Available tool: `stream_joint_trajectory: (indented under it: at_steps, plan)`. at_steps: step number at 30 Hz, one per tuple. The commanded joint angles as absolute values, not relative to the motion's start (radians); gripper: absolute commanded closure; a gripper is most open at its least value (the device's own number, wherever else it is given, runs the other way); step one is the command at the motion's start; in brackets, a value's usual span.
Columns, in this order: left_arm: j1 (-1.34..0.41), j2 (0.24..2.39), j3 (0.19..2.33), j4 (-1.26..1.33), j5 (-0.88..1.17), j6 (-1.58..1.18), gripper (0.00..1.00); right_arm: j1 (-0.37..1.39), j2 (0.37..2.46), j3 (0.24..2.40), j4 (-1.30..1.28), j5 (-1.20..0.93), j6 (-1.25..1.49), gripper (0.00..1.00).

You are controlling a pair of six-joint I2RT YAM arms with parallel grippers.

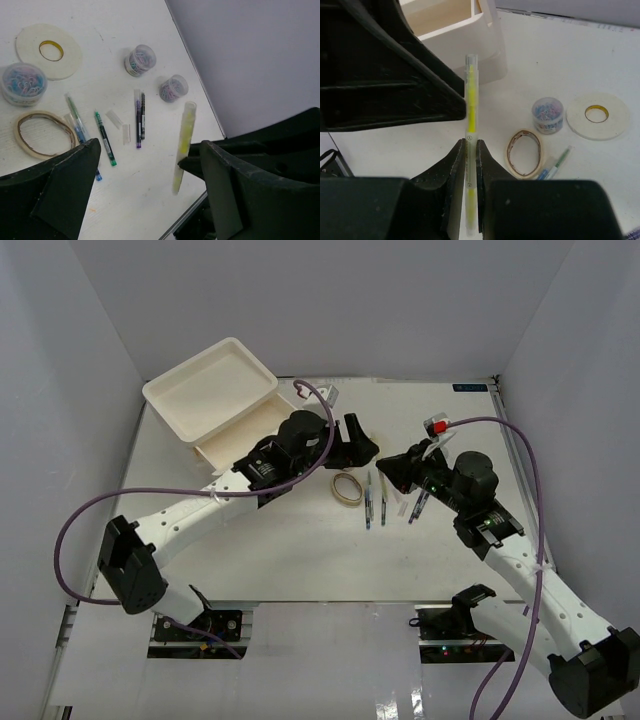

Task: Sort the stationery into containers
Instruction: Place the pen in the drawer.

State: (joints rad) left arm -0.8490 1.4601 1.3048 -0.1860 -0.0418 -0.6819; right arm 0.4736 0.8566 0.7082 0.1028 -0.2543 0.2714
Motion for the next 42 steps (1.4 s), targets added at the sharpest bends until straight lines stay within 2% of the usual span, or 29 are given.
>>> stream_joint_trajectory:
  at_steps: [1,4,7,14,17,20,21,23,24,26,27,30,33,35,42]
  plan:
    - [-0.880,1.471,1.365,-0.121,-0.117,-0.684,0.12,0.479,0.830,0.693,0.181,-0.296,0.305,0.89]
    - [-0.911,1.506,1.391,-0.101,-0.141,-0.667,0.24,0.479,0.813,0.670,0.195,-0.299,0.319,0.89]
    - [-0.931,1.532,1.407,-0.098,-0.146,-0.661,0.31,0.479,0.802,0.655,0.202,-0.298,0.330,0.89]
    - [-0.956,1.549,1.404,-0.084,-0.143,-0.652,0.67,0.479,0.784,0.626,0.221,-0.288,0.351,0.89]
    - [-0.960,1.543,1.388,-0.084,-0.144,-0.655,0.74,0.479,0.781,0.620,0.232,-0.287,0.357,0.88]
    - [-0.960,1.533,1.374,-0.086,-0.153,-0.652,0.85,0.479,0.785,0.618,0.232,-0.290,0.362,0.85]
    - [-0.960,1.529,1.371,-0.086,-0.163,-0.643,0.88,0.479,0.784,0.618,0.232,-0.291,0.364,0.79]
    - [-0.960,1.517,1.370,-0.090,-0.176,-0.626,0.91,0.479,0.782,0.618,0.226,-0.291,0.364,0.68]
    - [-0.960,1.514,1.371,-0.092,-0.193,-0.615,0.93,0.479,0.779,0.618,0.221,-0.290,0.361,0.54]
    - [-0.960,1.502,1.384,-0.106,-0.213,-0.563,0.94,0.479,0.776,0.624,0.186,-0.284,0.344,0.39]
    - [-0.960,1.500,1.393,-0.118,-0.224,-0.542,0.94,0.479,0.773,0.627,0.170,-0.281,0.336,0.28]
    - [-0.960,1.493,1.453,-0.219,-0.291,-0.444,0.94,0.479,0.756,0.635,0.100,-0.262,0.305,0.11]
    - [-0.957,1.483,1.547,-0.331,-0.380,-0.310,0.94,0.479,0.727,0.635,0.020,-0.220,0.272,0.00]
    - [-0.948,1.486,1.632,-0.420,-0.442,-0.194,0.92,0.479,0.710,0.631,-0.032,-0.206,0.247,0.04]
    - [-0.921,1.526,1.847,-0.643,-0.670,0.141,0.89,0.479,0.672,0.578,-0.118,-0.193,0.212,0.05]
